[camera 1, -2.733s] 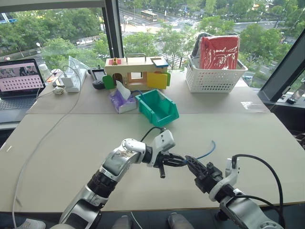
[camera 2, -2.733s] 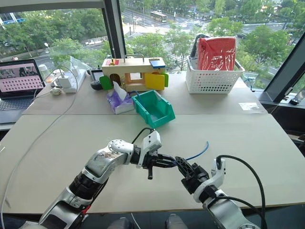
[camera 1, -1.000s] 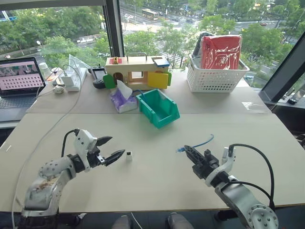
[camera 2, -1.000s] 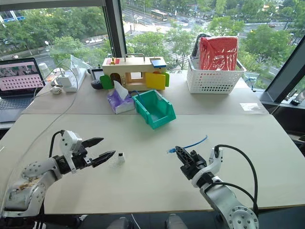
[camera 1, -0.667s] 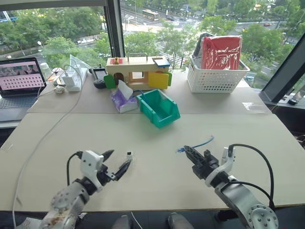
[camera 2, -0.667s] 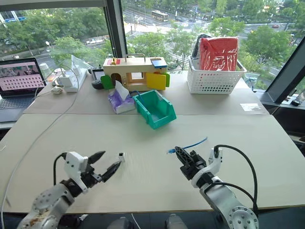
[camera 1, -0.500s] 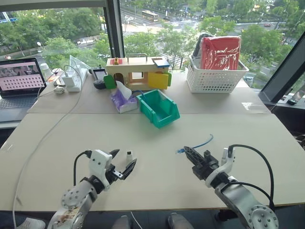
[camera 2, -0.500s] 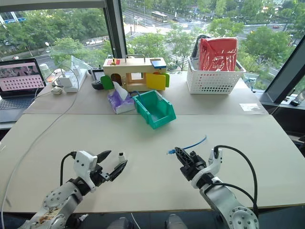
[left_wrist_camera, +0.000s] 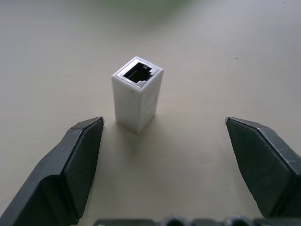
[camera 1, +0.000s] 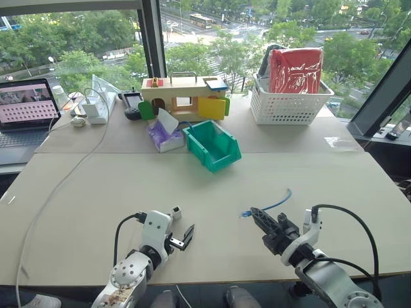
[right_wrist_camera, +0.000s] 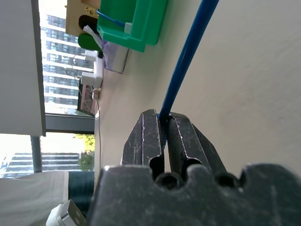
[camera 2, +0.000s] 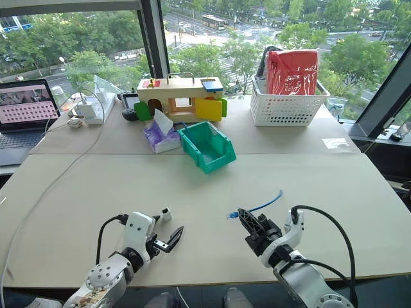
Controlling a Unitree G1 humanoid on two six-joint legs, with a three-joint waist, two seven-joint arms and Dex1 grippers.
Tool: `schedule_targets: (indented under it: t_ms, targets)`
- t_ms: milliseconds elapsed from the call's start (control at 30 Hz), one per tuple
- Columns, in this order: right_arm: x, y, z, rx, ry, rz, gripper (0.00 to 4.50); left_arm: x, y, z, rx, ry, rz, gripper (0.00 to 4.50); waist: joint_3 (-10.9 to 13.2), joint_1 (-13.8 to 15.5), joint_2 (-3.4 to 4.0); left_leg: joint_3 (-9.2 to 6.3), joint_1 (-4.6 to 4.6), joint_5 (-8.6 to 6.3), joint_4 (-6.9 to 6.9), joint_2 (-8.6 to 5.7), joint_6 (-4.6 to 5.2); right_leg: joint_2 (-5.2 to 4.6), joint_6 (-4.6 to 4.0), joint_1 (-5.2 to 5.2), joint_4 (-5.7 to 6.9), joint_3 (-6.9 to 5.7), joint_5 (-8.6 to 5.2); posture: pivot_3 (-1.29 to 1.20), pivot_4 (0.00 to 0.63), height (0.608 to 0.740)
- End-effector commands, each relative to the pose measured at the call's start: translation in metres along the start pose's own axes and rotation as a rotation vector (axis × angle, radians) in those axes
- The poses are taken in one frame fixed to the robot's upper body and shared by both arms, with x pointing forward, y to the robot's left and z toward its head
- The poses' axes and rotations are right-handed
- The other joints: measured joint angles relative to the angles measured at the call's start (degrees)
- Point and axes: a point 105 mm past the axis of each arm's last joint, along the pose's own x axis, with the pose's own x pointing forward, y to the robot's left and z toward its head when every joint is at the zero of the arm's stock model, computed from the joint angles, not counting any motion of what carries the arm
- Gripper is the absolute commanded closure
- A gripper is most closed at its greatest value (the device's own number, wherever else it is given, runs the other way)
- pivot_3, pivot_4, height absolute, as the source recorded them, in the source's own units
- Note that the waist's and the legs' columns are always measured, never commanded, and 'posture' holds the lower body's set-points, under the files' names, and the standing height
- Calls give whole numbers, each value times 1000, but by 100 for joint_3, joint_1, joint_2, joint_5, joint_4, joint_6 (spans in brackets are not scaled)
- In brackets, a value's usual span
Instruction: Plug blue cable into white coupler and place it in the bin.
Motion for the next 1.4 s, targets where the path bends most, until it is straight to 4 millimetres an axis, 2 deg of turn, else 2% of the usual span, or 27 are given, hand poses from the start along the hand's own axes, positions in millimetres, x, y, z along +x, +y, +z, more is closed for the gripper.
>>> schedule_targets:
  t_ms: [33,900,933,967,1000,1100,1167,1233,1400]
  targets:
    - [-1,14,1,-12,3,54,4500,3,-1,8,21,-21,20,40,0,1,0,0,0,0,0,0,0,0,0,0,0,0,0,0,150,715]
    - [3,14,4,-47,22,64,4500,23,-6,4,0,76,74,40,-1,16,1,0,-1,0,1,-5,0,-3,3,5,-3,0,1,0,150,715]
    - [3,14,4,-47,21,65,4500,23,-6,3,-4,78,73,556,-1,16,0,0,-1,0,1,-5,0,-3,3,5,-3,-1,1,0,150,715]
    - [3,14,4,-48,20,65,4500,23,-6,3,-7,79,72,703,-1,14,0,0,-1,0,1,-5,0,-3,2,5,-3,-1,1,0,150,715]
    - [3,14,4,-47,19,65,4500,24,-5,3,-1,81,73,1036,-1,12,0,0,-1,0,1,-5,0,-3,3,5,-3,-1,1,0,150,715]
    - [3,13,5,-45,14,66,4500,25,-1,3,29,83,81,2116,-1,11,0,0,-1,0,0,-4,0,-2,2,4,-2,-1,1,0,150,715]
    - [4,13,6,-44,13,66,4500,27,0,4,52,81,79,2987,-1,11,1,-1,-1,0,0,-4,0,-1,3,4,-2,-1,1,0,150,715]
    - [4,12,6,-42,11,67,4500,28,2,5,88,73,64,3583,-1,10,1,-1,0,0,0,-4,0,-1,3,4,-2,-1,1,0,150,715]
    - [6,12,7,-39,3,72,4500,30,0,12,208,19,-76,3661,-2,10,2,0,0,0,0,-3,0,-1,1,4,-2,-1,1,0,150,715]
